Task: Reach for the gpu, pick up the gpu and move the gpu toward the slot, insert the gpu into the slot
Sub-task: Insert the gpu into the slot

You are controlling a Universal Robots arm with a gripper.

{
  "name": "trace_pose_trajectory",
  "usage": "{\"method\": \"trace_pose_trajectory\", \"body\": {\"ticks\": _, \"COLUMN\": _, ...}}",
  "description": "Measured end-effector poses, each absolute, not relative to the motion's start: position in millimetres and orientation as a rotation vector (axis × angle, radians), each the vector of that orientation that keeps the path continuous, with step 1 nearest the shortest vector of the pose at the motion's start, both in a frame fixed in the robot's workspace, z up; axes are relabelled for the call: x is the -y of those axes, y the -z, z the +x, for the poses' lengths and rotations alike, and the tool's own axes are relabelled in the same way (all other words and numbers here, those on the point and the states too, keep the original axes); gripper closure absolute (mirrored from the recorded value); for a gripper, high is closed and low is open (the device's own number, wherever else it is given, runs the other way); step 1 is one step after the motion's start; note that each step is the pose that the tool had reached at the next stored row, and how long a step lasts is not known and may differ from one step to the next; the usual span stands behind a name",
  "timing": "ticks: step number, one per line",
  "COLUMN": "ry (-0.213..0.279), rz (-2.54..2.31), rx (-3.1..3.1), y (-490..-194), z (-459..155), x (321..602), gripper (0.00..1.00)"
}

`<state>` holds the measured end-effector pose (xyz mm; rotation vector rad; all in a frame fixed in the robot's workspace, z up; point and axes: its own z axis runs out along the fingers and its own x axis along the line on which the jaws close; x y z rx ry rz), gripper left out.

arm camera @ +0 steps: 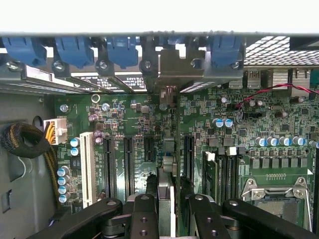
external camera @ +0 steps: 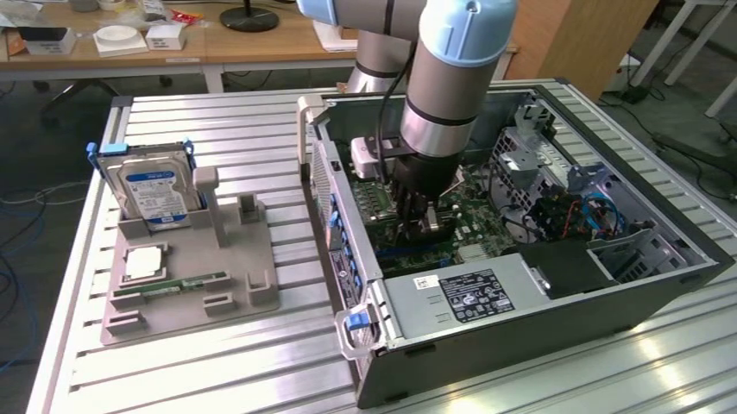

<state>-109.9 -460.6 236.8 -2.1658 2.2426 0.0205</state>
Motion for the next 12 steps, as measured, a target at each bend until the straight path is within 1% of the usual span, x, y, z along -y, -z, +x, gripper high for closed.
{"method": "trace_pose_trajectory", "body": {"ticks": 12, "ry": -0.021, "rz": -2.166, "rx": -2.243, "y": -235.6, "z": -110.0, "x": 460.6, "gripper": 0.71}}
